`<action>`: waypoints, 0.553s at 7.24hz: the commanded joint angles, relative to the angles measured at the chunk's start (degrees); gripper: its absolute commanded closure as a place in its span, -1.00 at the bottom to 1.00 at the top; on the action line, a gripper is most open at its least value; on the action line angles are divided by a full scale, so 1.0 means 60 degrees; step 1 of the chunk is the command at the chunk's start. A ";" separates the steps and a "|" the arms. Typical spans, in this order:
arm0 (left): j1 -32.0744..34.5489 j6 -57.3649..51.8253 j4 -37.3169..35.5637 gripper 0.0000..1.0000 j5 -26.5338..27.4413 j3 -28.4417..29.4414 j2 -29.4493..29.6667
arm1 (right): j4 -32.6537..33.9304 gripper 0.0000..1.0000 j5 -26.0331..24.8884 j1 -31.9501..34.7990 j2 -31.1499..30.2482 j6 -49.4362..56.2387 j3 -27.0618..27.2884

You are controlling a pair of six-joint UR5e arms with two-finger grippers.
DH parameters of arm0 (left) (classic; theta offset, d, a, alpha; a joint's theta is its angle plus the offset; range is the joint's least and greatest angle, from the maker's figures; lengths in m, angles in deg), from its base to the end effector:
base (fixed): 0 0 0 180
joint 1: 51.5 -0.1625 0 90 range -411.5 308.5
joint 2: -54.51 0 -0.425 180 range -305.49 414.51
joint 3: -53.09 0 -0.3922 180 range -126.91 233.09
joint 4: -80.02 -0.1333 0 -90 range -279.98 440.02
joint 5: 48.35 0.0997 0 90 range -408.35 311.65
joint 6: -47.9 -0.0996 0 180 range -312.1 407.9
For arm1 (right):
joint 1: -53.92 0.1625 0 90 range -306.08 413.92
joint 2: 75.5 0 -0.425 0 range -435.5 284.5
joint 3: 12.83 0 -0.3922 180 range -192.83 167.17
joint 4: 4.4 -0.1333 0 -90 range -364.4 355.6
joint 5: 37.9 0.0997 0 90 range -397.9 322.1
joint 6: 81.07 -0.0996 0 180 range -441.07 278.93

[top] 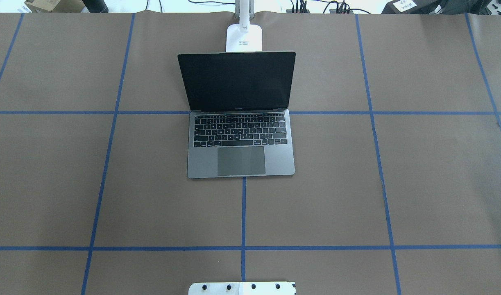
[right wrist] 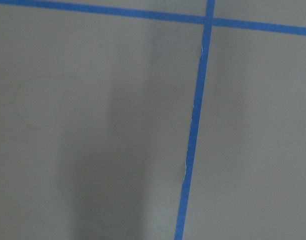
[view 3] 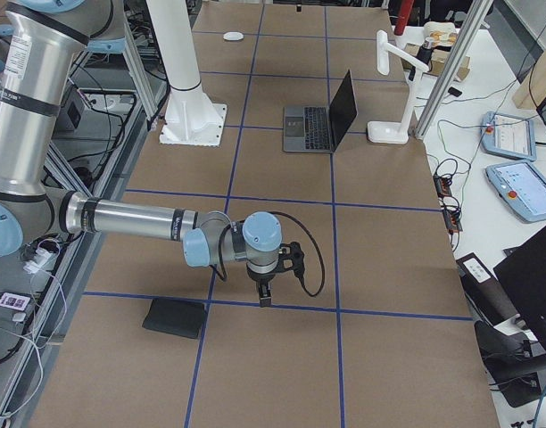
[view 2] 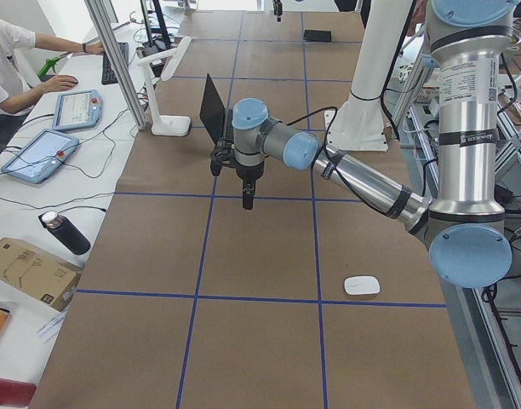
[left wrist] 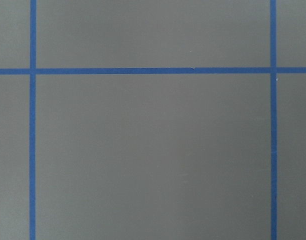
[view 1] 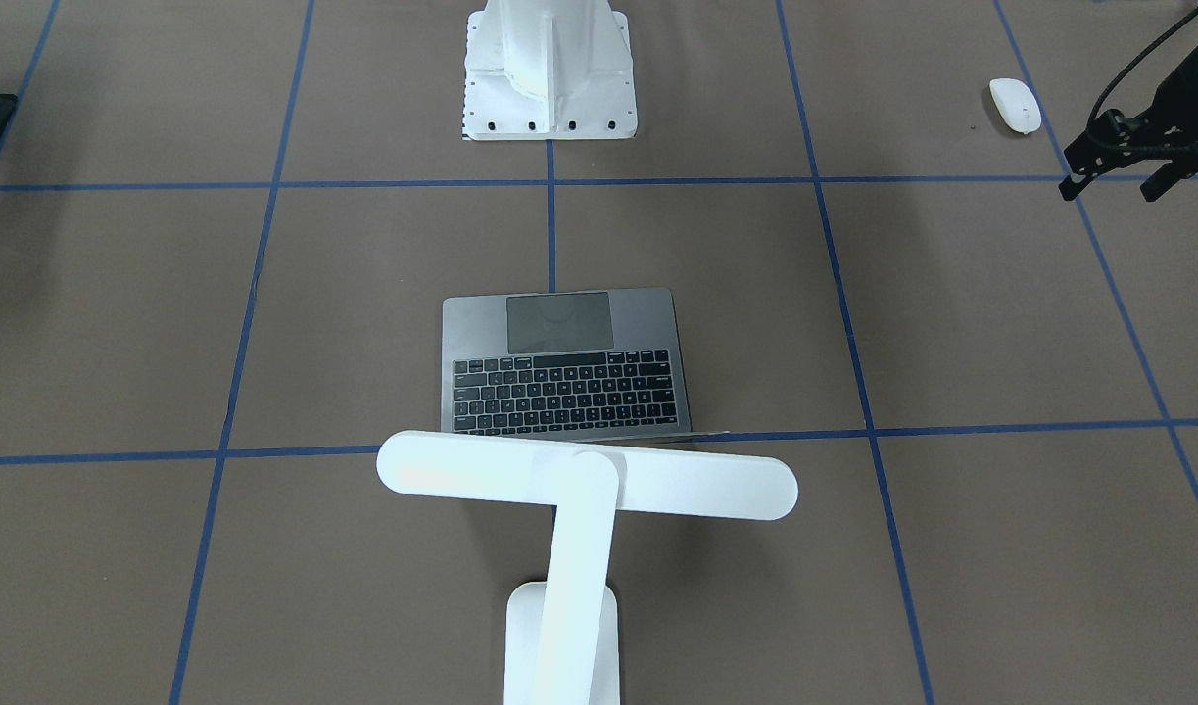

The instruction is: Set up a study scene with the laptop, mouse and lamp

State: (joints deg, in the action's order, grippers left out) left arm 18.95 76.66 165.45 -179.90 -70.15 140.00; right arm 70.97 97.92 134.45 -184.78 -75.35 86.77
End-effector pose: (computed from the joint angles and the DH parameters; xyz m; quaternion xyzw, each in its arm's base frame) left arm 0.0812 -0.4296 0.4249 0.0366 0.3965 0.0006 0.9173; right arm 0.0032 -0.3570 0.6902 0.0270 -0.3900 -0.1383 0.9100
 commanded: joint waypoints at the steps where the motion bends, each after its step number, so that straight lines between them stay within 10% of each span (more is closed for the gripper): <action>1: -0.0009 0.0025 -0.0001 -1.00 -0.0003 -0.0246 0.0005 | 0.0544 -0.92 0.1015 0.0012 -0.0083 0.3645 -0.1417; 4: 0.0006 0.0345 -0.0001 -1.00 0.0012 -0.0568 -0.0024 | 0.3367 -0.92 0.1183 -0.0614 -0.0053 0.6875 -0.1090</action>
State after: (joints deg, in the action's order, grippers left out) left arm 18.97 77.33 165.41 -179.86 -72.78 139.92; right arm 84.35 104.66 133.02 -185.15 -42.20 79.30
